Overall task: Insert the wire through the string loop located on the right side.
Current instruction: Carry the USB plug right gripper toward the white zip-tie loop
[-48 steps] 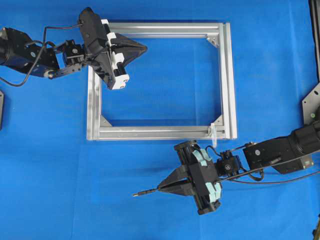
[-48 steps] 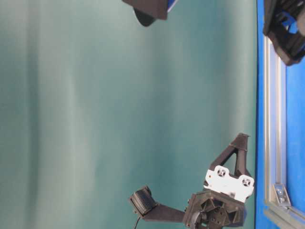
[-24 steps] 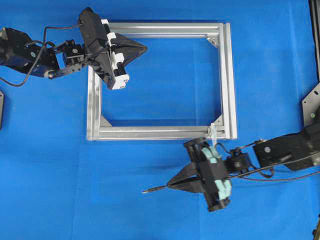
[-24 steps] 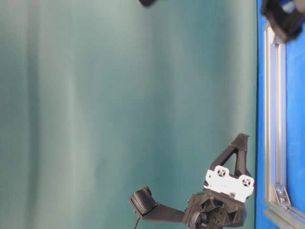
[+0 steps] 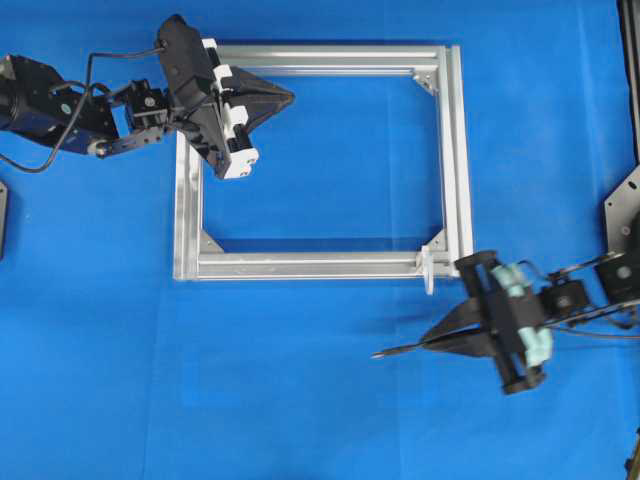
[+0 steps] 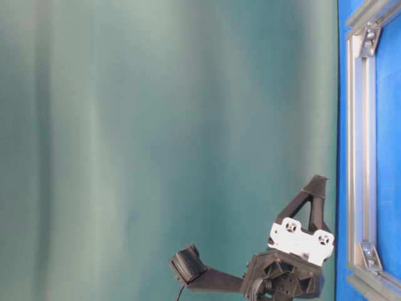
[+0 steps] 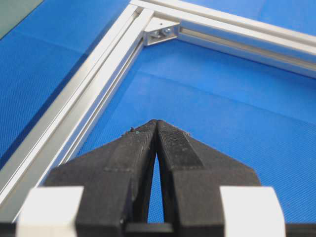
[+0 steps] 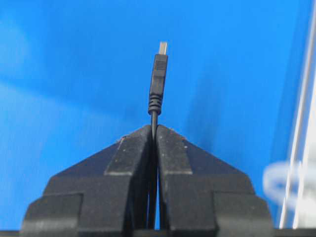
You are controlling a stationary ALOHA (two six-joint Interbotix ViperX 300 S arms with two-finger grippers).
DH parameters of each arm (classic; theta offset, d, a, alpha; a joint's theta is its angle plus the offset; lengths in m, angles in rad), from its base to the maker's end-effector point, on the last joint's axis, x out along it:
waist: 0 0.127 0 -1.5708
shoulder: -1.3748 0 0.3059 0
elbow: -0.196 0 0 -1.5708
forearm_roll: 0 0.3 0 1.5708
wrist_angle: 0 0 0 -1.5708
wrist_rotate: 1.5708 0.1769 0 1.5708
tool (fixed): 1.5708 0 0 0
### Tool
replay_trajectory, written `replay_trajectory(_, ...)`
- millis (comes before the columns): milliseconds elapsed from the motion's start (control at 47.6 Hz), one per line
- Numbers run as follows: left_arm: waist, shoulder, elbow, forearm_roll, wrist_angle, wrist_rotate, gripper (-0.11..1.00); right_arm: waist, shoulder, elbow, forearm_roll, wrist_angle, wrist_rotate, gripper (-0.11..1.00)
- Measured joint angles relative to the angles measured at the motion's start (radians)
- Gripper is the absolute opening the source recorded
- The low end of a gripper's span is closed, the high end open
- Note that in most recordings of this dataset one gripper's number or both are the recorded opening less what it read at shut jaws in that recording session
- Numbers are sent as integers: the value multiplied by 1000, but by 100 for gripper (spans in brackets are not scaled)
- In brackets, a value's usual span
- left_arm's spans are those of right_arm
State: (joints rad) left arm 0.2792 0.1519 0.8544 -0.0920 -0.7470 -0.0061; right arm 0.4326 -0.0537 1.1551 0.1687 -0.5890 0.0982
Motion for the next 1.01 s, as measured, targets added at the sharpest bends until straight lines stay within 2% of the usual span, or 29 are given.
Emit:
replay_trajectory(189,2,-2,0,0,-2,-2,0,25,-117,137,21,0,0,-4)
replay_trajectory(462,0,-2,0,0,-2,-3,0,28,-318,281,23,20,2,-4)
replay_trajectory(651,0,-2,0,0,-2,-3,0,28,-410,307,23,37,2,-4)
replay_trajectory(1007,0,-2,0,0,-2,-3,0,8,-413,308,26,40,-5,-4)
